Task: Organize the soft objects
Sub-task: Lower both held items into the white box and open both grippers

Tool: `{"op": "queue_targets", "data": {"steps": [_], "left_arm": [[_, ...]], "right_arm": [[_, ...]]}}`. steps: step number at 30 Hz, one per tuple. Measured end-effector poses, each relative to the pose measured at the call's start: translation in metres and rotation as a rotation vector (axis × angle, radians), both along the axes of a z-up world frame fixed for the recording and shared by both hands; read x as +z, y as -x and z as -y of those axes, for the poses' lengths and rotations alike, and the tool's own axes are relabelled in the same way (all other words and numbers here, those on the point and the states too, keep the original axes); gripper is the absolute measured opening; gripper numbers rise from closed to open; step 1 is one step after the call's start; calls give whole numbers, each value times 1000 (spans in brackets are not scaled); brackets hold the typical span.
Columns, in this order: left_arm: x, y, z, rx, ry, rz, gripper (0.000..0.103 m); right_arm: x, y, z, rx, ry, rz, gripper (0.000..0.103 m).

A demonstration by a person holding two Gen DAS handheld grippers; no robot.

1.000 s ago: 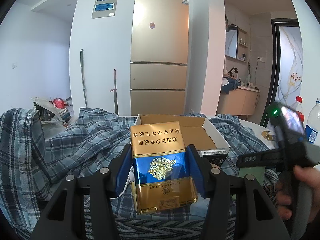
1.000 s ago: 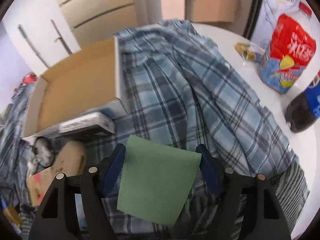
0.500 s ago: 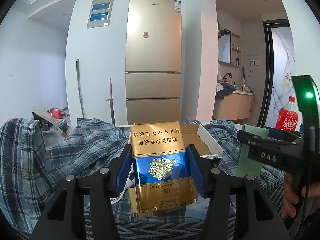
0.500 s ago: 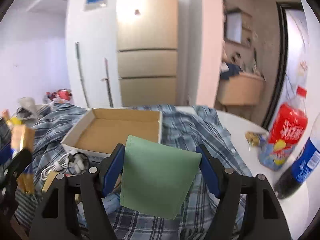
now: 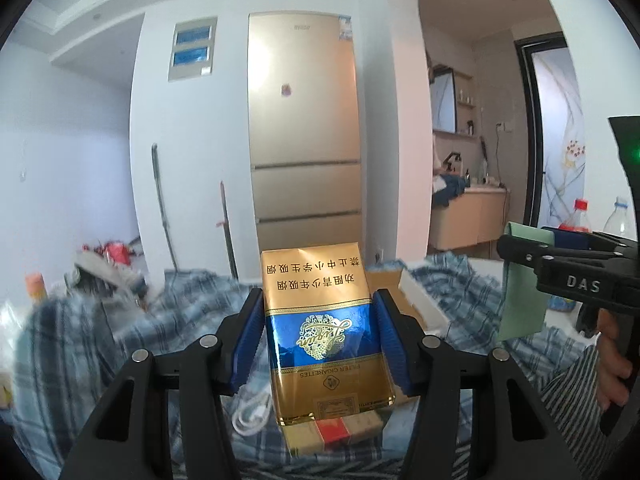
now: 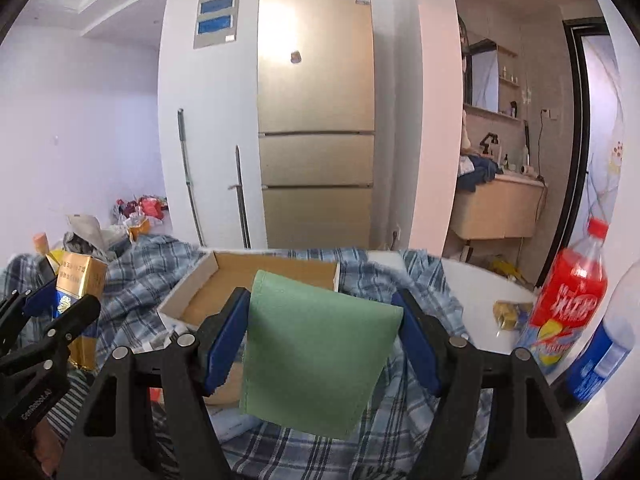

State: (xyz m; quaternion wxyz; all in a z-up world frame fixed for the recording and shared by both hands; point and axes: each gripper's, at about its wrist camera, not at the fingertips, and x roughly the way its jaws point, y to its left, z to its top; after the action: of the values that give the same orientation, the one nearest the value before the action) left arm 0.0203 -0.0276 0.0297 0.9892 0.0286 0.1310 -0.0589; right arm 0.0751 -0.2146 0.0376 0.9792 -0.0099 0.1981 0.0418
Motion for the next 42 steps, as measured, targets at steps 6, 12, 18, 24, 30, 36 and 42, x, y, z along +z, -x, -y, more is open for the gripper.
{"op": "queue_targets", "data": {"steps": [6, 12, 18, 24, 30, 36, 42], "left_arm": [[39, 16, 8, -4, -79, 149, 57], [70, 6, 8, -14, -21, 182, 57], [122, -19, 7, -18, 45, 235, 57], [148, -48, 5, -1, 70, 196, 57], [126, -79, -7, 7, 82, 116, 57], [100, -118, -11, 18, 68, 0, 57], [72, -155, -11, 22, 44, -118, 57]], "right_arm": [[28, -1, -5, 23, -23, 62, 71], [61, -3, -15, 44, -24, 140, 71], [100, -28, -16, -22, -101, 107, 71], [123, -45, -18, -20, -107, 134, 71], [98, -60, -20, 6, -118, 119, 71], [72, -91, -27, 5, -97, 19, 71], [47, -116, -31, 33, -104, -64, 71]]}}
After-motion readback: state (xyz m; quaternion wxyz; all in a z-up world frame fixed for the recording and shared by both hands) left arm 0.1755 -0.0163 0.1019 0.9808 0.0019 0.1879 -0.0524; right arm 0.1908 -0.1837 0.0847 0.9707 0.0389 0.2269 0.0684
